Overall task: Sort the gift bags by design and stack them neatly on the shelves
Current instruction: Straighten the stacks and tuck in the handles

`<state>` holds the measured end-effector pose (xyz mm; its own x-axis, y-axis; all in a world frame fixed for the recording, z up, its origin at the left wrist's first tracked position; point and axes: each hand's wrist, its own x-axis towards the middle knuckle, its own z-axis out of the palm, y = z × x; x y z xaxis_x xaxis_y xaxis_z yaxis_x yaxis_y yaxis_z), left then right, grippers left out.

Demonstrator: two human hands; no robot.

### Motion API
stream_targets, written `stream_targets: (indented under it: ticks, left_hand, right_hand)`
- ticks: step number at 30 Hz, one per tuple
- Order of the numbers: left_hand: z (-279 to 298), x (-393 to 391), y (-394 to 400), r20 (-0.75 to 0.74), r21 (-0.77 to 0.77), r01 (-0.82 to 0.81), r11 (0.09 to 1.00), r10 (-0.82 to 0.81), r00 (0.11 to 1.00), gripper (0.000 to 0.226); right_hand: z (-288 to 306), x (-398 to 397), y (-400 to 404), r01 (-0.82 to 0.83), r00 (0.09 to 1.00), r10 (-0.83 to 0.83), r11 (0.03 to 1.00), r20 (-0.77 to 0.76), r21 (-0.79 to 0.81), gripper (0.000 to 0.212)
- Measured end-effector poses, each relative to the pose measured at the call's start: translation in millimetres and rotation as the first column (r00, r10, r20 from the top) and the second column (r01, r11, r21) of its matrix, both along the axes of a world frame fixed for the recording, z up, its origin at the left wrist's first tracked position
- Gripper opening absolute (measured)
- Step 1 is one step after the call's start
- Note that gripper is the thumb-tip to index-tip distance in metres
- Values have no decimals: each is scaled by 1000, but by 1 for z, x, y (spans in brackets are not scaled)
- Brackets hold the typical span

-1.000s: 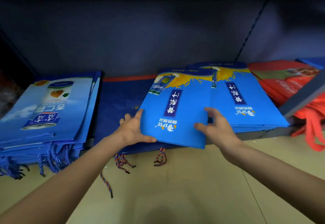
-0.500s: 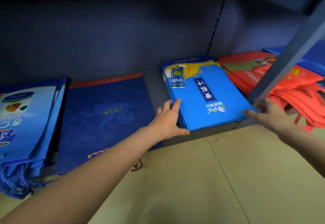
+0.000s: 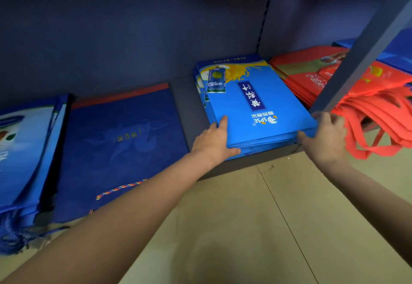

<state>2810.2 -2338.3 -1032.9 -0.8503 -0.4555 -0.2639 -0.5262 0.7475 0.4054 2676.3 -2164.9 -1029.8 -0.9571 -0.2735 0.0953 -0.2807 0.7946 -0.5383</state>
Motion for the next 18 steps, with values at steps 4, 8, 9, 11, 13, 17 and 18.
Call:
stream_targets:
  ticks: [4,8,9,11,13,17,18]
  left_hand:
    - [-7,60,-14,-214,-221,-22,975,-27,977,64]
    - [-9,139,-38,-463,-215,-198,956,78,883,48]
    - [-8,162,-44,-513,-222,-238,946,95,853,47]
    - [-4,216,-58,-581,-217,-334,917,153,799,45]
    - [-6,278,-70,-604,-210,-425,881,225,765,43]
    - [-32,418,-80,-512,-192,-592,783,435,741,41]
    - [-41,452,-78,-430,-179,-596,783,483,763,43]
  right_hand:
    - [15,41,-14,-357,921,341,932,-191,-61,41]
    - [24,94,-71,-585,807,591,800,5,-131,42]
    - [25,111,-88,-622,771,635,767,48,-159,42]
    - [26,151,-121,-710,674,733,678,95,-191,41]
    - [27,196,-151,-812,524,841,542,138,-217,38]
    - [19,309,-195,-937,131,945,217,299,-274,32]
    - [12,339,-204,-952,51,935,151,351,-265,33]
